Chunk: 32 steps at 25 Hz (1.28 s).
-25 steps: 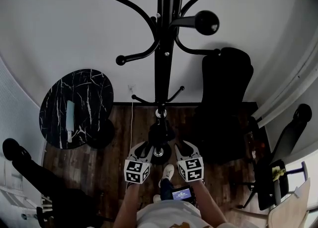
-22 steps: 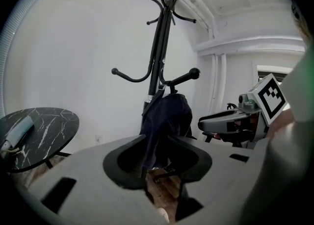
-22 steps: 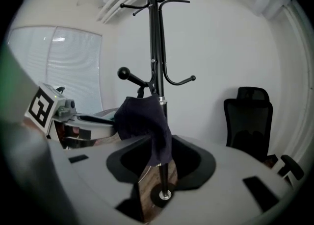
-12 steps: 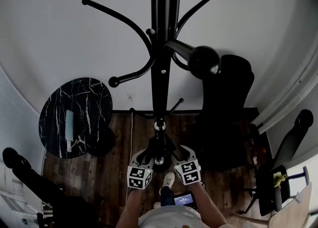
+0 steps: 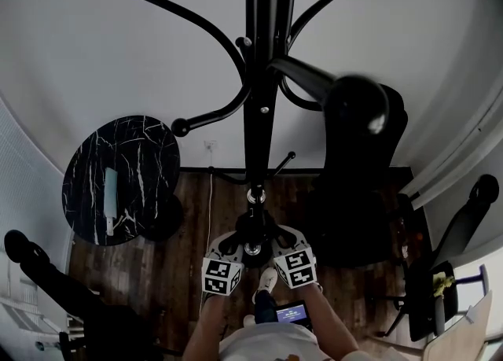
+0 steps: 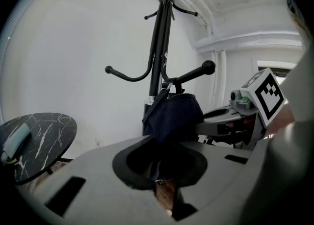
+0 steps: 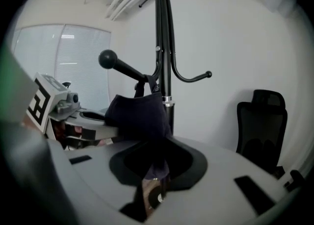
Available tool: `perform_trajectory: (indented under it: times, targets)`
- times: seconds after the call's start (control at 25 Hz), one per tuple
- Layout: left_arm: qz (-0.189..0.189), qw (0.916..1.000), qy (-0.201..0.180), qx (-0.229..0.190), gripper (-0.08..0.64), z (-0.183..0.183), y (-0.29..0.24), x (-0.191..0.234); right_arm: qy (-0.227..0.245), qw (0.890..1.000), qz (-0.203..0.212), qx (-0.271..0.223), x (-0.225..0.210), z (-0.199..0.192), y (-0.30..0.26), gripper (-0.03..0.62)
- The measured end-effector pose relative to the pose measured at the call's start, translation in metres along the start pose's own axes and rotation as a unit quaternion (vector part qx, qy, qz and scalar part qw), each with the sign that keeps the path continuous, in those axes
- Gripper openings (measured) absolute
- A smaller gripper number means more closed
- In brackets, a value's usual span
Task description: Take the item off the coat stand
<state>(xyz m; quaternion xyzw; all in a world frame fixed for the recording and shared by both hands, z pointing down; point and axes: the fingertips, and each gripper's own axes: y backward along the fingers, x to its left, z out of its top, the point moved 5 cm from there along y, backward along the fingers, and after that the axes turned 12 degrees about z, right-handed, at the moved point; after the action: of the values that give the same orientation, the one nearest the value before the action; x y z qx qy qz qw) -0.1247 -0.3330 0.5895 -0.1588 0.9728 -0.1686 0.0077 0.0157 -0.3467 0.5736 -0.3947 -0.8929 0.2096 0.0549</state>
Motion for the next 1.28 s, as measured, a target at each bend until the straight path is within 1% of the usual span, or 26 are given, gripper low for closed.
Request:
perform_trajectory:
  times: [0.04,0.08,0.76,1.28]
  targets:
    - [0.000,1.0000,-0.005,0.002,0.041,0.000,0.000,0.000,0.002,1.000,0.000,-0.002,0.001,0.001,0.000,0.057]
    - [0.000,1.0000,-0.008,0.004,0.037,0.000,0.000,0.000,0.003,1.000,0.002,-0.002,0.002,0.001,0.000,0.044]
    - [-0.009,0.9999,-0.011,0.003,0.032,-0.001,0.020,-0.006,0.006,1.000,0.010,0.000,0.016,-0.002,0.017,0.038]
    - [-0.013,0.9996,-0.025,-0.002,0.032,0.000,0.049,-0.013,0.004,1.000,0.014,-0.011,0.039,-0.005,0.039,0.035]
